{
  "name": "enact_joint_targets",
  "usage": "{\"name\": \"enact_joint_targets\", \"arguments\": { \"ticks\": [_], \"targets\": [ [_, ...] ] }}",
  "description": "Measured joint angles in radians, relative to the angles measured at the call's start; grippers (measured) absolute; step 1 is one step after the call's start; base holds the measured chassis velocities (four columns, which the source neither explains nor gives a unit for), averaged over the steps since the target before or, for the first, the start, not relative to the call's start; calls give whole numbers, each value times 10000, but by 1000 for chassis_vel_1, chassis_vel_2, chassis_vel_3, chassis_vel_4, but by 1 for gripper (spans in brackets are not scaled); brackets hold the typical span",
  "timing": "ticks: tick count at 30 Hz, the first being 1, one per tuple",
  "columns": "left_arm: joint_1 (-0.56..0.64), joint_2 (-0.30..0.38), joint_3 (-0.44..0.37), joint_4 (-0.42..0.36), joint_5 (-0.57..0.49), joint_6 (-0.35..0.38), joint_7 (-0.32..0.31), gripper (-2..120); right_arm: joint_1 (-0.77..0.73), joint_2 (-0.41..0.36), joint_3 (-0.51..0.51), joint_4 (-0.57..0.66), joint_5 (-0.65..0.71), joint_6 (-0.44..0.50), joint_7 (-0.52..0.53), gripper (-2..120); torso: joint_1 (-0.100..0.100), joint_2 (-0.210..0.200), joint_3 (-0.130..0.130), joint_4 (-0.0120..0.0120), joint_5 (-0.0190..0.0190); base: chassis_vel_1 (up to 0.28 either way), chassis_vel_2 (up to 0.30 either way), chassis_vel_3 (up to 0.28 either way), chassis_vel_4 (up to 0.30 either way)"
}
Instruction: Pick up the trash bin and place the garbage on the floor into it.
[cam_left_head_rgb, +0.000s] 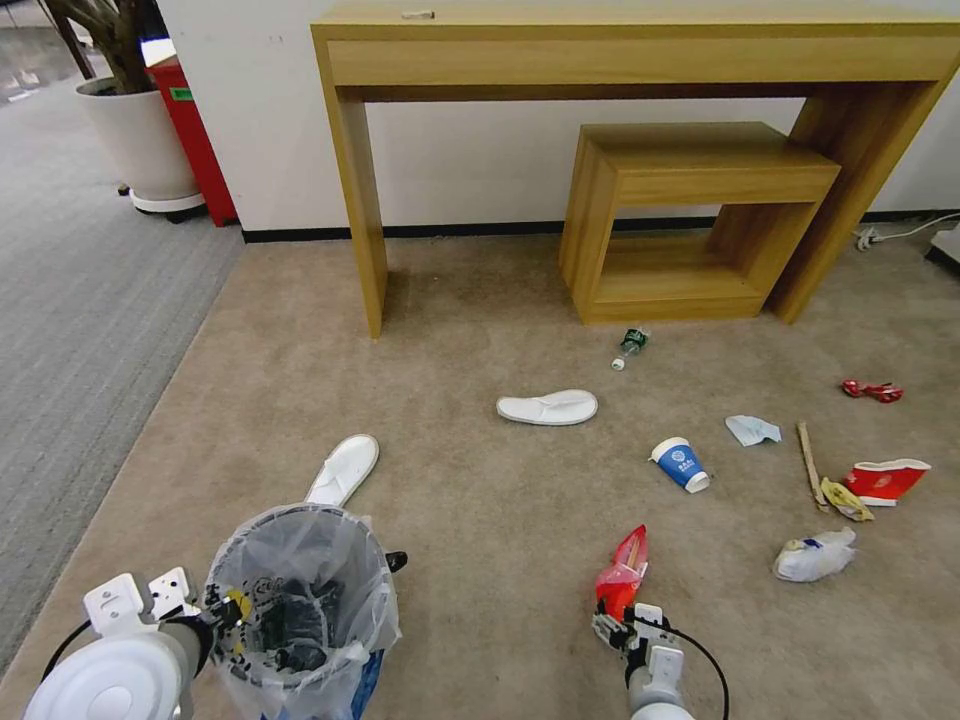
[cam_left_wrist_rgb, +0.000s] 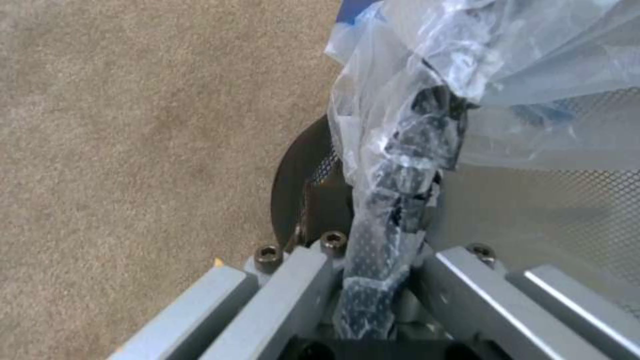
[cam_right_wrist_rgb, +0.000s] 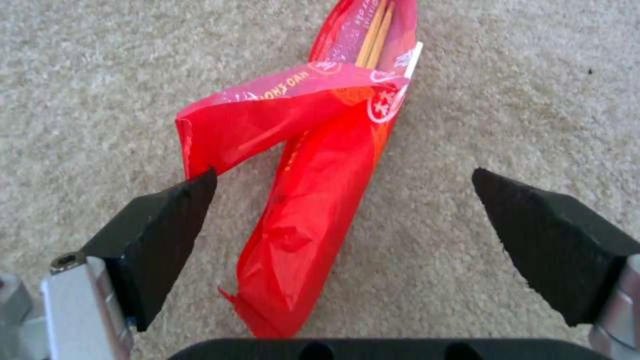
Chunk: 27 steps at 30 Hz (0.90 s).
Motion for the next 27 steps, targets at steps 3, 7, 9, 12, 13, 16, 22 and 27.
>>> {"name": "enact_joint_targets", "arguments": {
  "ticks": [3, 7, 9, 12, 13, 16, 22, 27],
  "targets": [
    [6, 1, 3, -9, 9, 0, 3, 0, 17, 22, 0, -22, 13, -4, -1, 98, 0, 2, 0, -1, -4, 0, 0, 0, 0],
    [-19, 42, -6, 2, 5, -5, 7, 0, 100, 99, 0, -98, 39, -15, 0, 98, 0, 2, 0, -1, -3, 0, 0, 0, 0],
    [-22, 50, -13, 10, 4, -8, 7, 0, 126, 109, -1, -116, 50, -23, 2, 98, 0, 2, 0, -1, -4, 0, 0, 0, 0],
    [-62, 66, -12, 44, -14, -11, 7, 0, 222, 176, 0, -222, 82, -27, 11, 98, 0, 2, 0, 3, -1, 0, 0, 0, 0],
    [-62, 66, -12, 44, -14, -11, 7, 0, 222, 176, 0, -222, 82, -27, 11, 98, 0, 2, 0, 3, -1, 0, 0, 0, 0],
    [-114, 85, -1, 74, -42, -13, 7, 0, 310, 218, -2, -325, 113, -29, 13, 97, 0, 3, 0, 4, 7, 0, 0, 0, 0],
    [-173, 87, 39, 160, -53, -17, 1, 0, 419, 273, -42, -453, 137, -37, 22, 97, 0, 2, 0, 4, 8, 0, 0, 0, 0],
    [-214, 116, 37, 201, -64, -42, -4, 0, 529, 301, -126, -582, 142, -31, 23, 95, 0, 3, -1, 4, 7, 0, 0, 0, 0]
  ]
}}
